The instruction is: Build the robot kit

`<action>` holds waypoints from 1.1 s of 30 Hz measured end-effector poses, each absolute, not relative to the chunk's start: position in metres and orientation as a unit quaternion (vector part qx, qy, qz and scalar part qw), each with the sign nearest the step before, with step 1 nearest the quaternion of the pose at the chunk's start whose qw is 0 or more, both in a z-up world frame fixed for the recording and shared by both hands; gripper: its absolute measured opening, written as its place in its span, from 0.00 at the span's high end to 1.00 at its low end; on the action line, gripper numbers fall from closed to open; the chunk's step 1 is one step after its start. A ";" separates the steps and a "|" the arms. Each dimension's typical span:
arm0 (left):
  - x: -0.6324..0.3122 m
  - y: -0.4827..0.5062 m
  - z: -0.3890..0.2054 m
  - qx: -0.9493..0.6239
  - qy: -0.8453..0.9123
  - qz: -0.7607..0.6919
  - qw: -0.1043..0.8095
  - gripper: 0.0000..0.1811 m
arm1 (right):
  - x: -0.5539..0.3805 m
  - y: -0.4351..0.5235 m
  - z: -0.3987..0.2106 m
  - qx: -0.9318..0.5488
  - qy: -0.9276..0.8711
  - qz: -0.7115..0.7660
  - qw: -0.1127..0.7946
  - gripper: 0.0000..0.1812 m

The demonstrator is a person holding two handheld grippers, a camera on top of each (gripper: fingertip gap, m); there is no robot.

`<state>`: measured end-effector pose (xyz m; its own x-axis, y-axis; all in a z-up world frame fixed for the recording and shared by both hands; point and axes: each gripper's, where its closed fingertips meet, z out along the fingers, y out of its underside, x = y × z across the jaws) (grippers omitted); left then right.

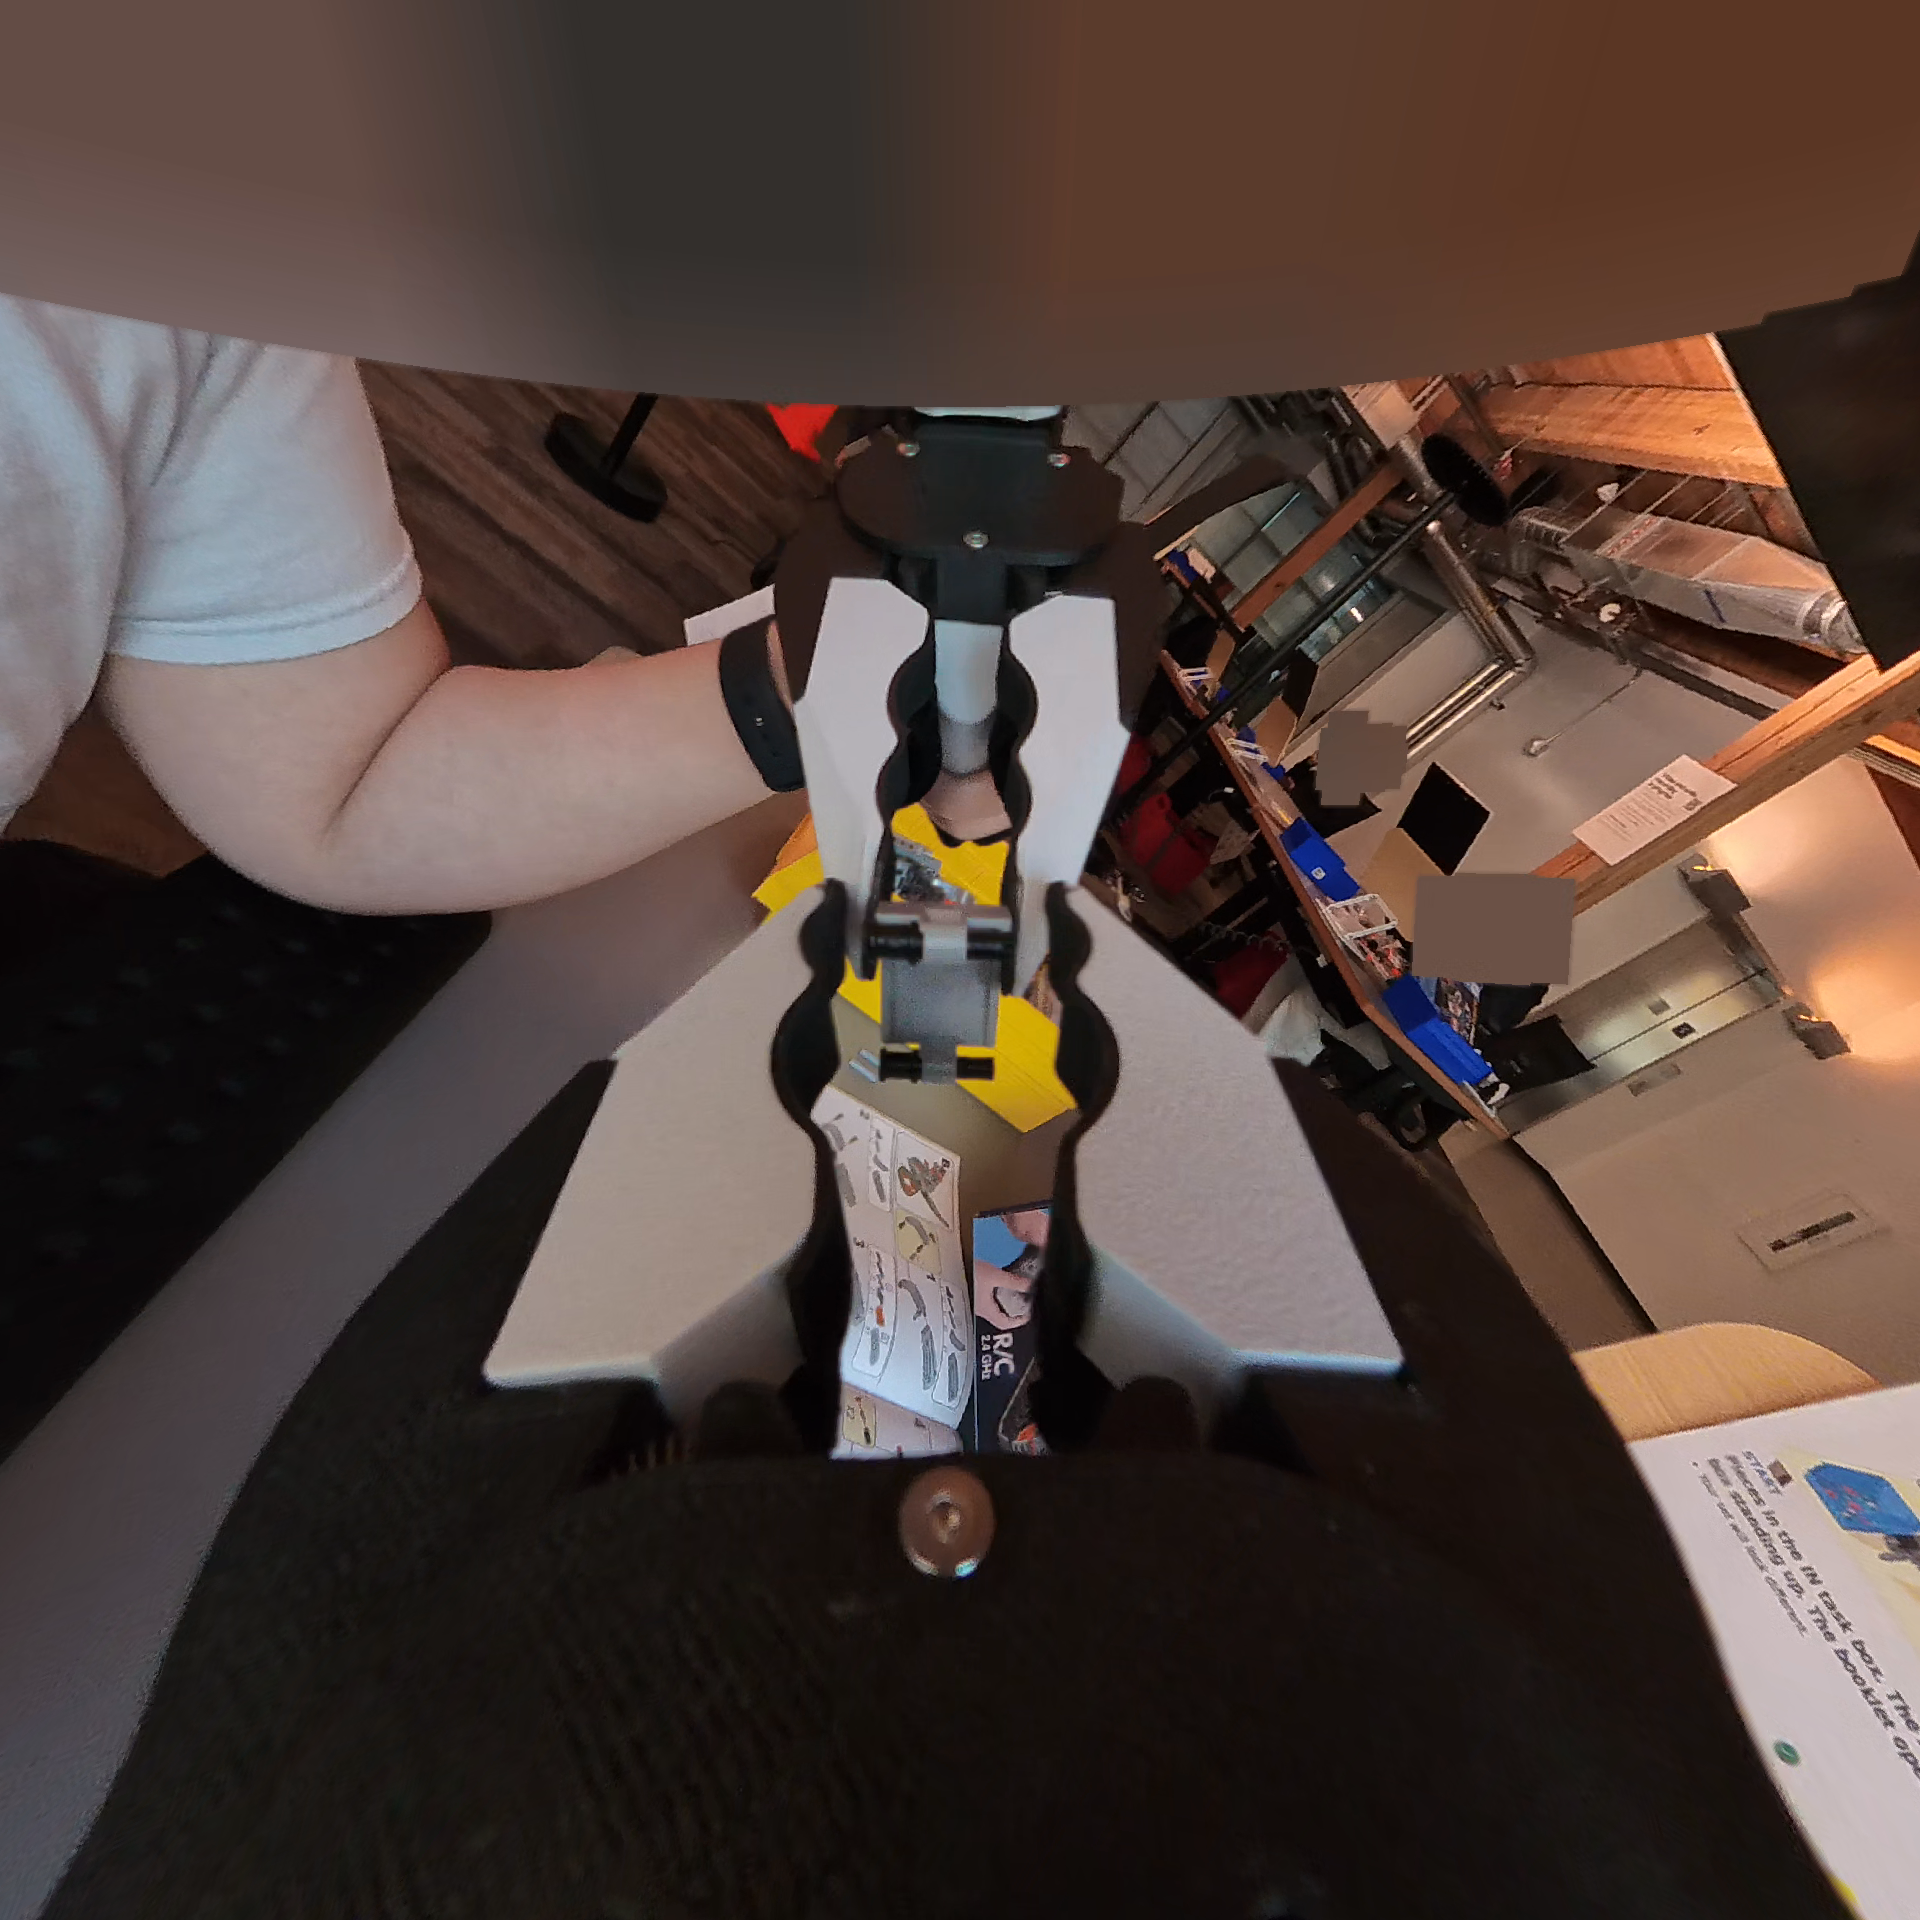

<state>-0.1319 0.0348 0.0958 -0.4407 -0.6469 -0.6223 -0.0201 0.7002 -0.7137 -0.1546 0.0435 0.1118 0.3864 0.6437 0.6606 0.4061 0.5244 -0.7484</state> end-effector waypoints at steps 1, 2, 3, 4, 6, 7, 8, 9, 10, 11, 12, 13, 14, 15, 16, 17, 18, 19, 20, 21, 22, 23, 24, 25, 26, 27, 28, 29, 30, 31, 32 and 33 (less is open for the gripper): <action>-0.131 0.034 0.095 -0.212 0.787 -0.321 0.483 0.87 | -0.155 0.043 0.111 -0.481 -0.549 0.087 0.678 0.81; -0.131 0.034 0.095 -0.210 0.786 -0.321 0.485 0.87 | -0.154 0.042 0.111 -0.482 -0.549 0.085 0.677 0.81; -0.131 0.034 0.096 -0.208 0.785 -0.322 0.486 0.87 | -0.153 0.041 0.112 -0.480 -0.551 0.087 0.677 0.84; -0.131 0.033 0.097 -0.207 0.783 -0.327 0.487 0.87 | -0.152 0.039 0.113 -0.476 -0.551 0.086 0.679 0.86; -0.131 0.033 0.098 -0.206 0.781 -0.330 0.489 0.87 | -0.151 0.039 0.115 -0.474 -0.551 0.081 0.682 0.86; -0.131 0.033 0.097 -0.206 0.782 -0.329 0.488 0.87 | -0.151 0.039 0.114 -0.476 -0.552 0.081 0.680 0.86; -0.131 0.034 0.097 -0.205 0.783 -0.327 0.488 0.87 | -0.151 0.039 0.113 -0.478 -0.553 0.080 0.678 0.86; -0.131 0.034 0.097 -0.205 0.783 -0.326 0.488 0.87 | -0.151 0.039 0.112 -0.479 -0.554 0.078 0.677 0.86; -0.131 0.034 0.096 -0.204 0.784 -0.327 0.487 0.87 | -0.151 0.039 0.112 -0.478 -0.555 0.081 0.676 0.86; -0.131 0.033 0.096 -0.202 0.784 -0.329 0.486 0.87 | -0.152 0.038 0.112 -0.476 -0.555 0.088 0.676 0.86; -0.131 0.032 0.096 -0.201 0.784 -0.331 0.485 0.87 | -0.152 0.037 0.112 -0.476 -0.554 0.094 0.676 0.86; -0.131 0.032 0.096 -0.201 0.784 -0.332 0.485 0.87 | -0.152 0.037 0.112 -0.475 -0.554 0.098 0.677 0.86; -0.132 0.032 0.096 -0.200 0.785 -0.330 0.484 0.87 | -0.152 0.037 0.111 -0.476 -0.554 0.103 0.675 0.86; -0.132 0.033 0.095 -0.201 0.787 -0.328 0.483 0.87 | -0.152 0.038 0.110 -0.479 -0.554 0.108 0.672 0.86; -0.132 0.034 0.094 -0.202 0.788 -0.325 0.483 0.87 | -0.152 0.039 0.109 -0.481 -0.553 0.107 0.672 0.86; -0.132 0.035 0.093 -0.204 0.788 -0.323 0.482 0.87 | -0.152 0.040 0.108 -0.480 -0.554 0.104 0.672 0.86; -0.133 0.036 0.092 -0.205 0.790 -0.323 0.479 0.87 | -0.153 0.040 0.107 -0.477 -0.557 0.103 0.672 0.86; -0.133 0.036 0.091 -0.205 0.792 -0.321 0.478 0.87 | -0.153 0.041 0.106 -0.476 -0.559 0.100 0.672 0.86; -0.133 0.037 0.090 -0.206 0.792 -0.319 0.478 0.87 | -0.154 0.042 0.106 -0.474 -0.560 0.095 0.673 0.86; -0.134 0.038 0.089 -0.206 0.794 -0.318 0.476 0.87 | -0.154 0.042 0.105 -0.472 -0.563 0.095 0.672 0.86; -0.134 0.038 0.088 -0.207 0.795 -0.316 0.475 0.87 | -0.154 0.043 0.104 -0.470 -0.564 0.092 0.673 0.86; -0.134 0.040 0.089 -0.209 0.794 -0.314 0.477 0.87 | -0.154 0.044 0.104 -0.468 -0.564 0.086 0.675 0.86; -0.134 0.041 0.088 -0.211 0.795 -0.312 0.477 0.87 | -0.154 0.045 0.103 -0.470 -0.564 0.086 0.674 0.86; -0.134 0.042 0.087 -0.213 0.796 -0.309 0.475 0.87 | -0.154 0.047 0.102 -0.474 -0.563 0.088 0.672 0.86; -0.134 0.044 0.086 -0.216 0.797 -0.305 0.476 0.87 | -0.153 0.049 0.101 -0.477 -0.562 0.086 0.670 0.86; -0.133 0.046 0.085 -0.217 0.797 -0.301 0.477 0.87 | -0.153 0.050 0.101 -0.479 -0.561 0.085 0.670 0.86; -0.134 0.047 0.085 -0.219 0.797 -0.299 0.478 0.87 | -0.153 0.051 0.100 -0.479 -0.560 0.086 0.671 0.86; -0.134 0.047 0.085 -0.219 0.796 -0.299 0.478 0.87 | -0.154 0.051 0.101 -0.477 -0.559 0.089 0.672 0.86; -0.134 0.047 0.085 -0.218 0.796 -0.298 0.479 0.87 | -0.154 0.051 0.101 -0.474 -0.559 0.091 0.674 0.86; -0.134 0.047 0.085 -0.217 0.797 -0.297 0.479 0.87 | -0.154 0.050 0.101 -0.470 -0.561 0.092 0.675 0.86; -0.135 0.046 0.085 -0.216 0.798 -0.295 0.479 0.87 | -0.155 0.050 0.100 -0.465 -0.563 0.088 0.677 0.86; -0.135 0.046 0.084 -0.215 0.799 -0.292 0.480 0.87 | -0.155 0.049 0.100 -0.460 -0.566 0.083 0.679 0.86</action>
